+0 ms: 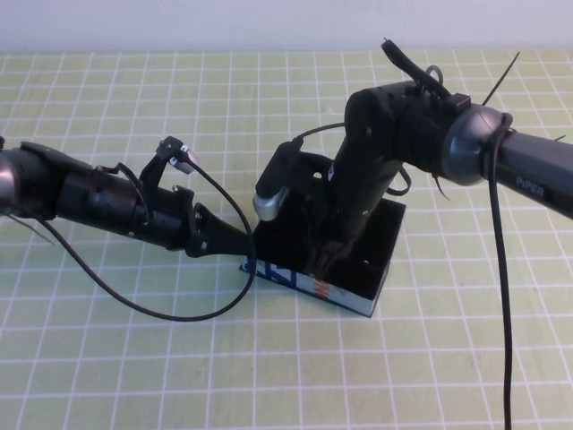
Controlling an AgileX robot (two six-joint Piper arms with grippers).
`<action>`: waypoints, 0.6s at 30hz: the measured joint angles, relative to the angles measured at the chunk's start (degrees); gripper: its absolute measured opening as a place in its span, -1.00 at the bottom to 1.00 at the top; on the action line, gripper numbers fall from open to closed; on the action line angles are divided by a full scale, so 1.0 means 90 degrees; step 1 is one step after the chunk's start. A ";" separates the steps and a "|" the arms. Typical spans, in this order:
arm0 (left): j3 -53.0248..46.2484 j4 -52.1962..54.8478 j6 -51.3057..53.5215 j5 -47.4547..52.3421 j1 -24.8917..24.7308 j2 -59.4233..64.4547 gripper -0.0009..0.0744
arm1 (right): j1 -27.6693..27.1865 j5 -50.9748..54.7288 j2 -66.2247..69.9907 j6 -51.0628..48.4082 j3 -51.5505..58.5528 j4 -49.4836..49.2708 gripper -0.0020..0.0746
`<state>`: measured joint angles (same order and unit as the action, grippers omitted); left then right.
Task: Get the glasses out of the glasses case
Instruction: Pick up the glasses from the glasses case
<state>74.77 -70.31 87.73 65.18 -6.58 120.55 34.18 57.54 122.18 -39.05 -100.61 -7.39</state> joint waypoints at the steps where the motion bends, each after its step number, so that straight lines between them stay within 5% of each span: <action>1: 0.0000 0.0000 -0.0035 0.0009 0.0000 -0.0013 -0.99 | 0.0000 0.0132 -0.0024 0.0094 -0.0052 0.0037 -0.90; 18: 0.0000 0.0218 -0.0412 -0.0417 0.0000 -0.2125 -0.99 | -0.0169 0.1361 -0.2126 0.2357 -0.0304 0.0476 -0.91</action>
<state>74.77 -68.35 84.02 61.43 -6.58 101.43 32.66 69.78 103.05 -17.83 -103.34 -3.11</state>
